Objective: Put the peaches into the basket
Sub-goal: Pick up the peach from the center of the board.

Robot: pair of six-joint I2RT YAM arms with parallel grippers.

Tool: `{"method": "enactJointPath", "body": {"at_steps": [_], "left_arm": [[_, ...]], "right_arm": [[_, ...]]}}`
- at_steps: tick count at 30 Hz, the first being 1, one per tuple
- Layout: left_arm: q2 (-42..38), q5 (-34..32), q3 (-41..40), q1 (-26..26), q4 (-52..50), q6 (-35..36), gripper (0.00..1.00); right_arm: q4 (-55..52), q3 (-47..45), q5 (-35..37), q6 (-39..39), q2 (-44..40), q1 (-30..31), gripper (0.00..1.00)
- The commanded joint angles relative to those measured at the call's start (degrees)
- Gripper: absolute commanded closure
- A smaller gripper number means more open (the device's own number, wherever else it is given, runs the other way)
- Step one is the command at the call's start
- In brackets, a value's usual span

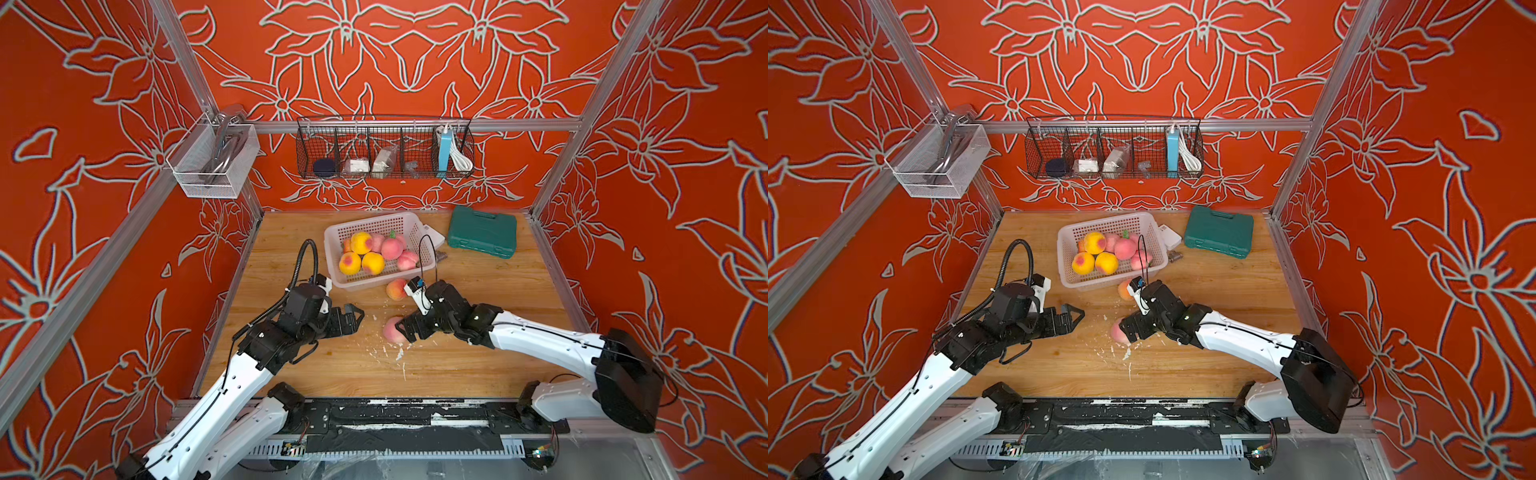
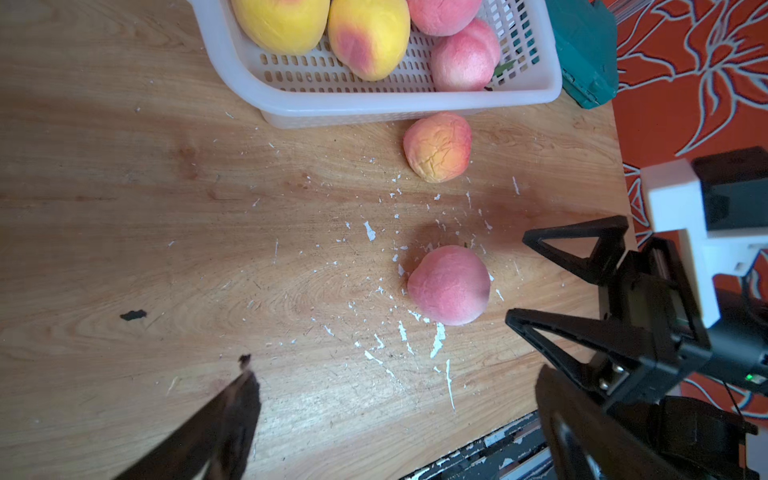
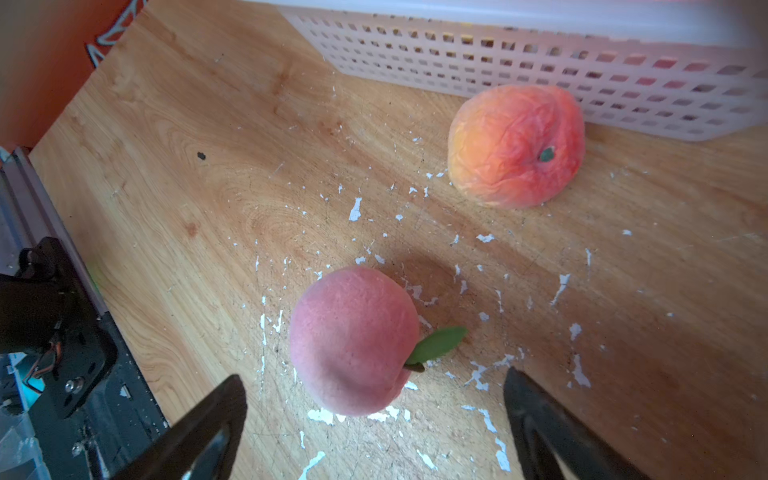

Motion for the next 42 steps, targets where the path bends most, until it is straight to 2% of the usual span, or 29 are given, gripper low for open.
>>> {"method": "enactJointPath", "body": {"at_steps": [1,9,28,42], "left_arm": [[-0.82,0.53,-0.63,-0.24,0.50,-0.84,0.03],[-1.58,0.79,-1.45,-0.25,0.32,-1.10,0.03],[-2.11,0.28,-2.71,-0.29,1.11,-1.02,0.04],[-1.37,0.26,-2.21,-0.26,1.42,-0.98,0.05]], "right_arm": [[1.85,0.68,-0.93,0.53,2.12,0.47,0.01],[3.19,2.66,-2.80,0.62,8.09,0.97,0.01],[3.38,4.97,-4.41,0.18,14.68,2.25,0.04],[1.93,4.90,-4.51,-1.56,13.96,2.40,0.21]]}}
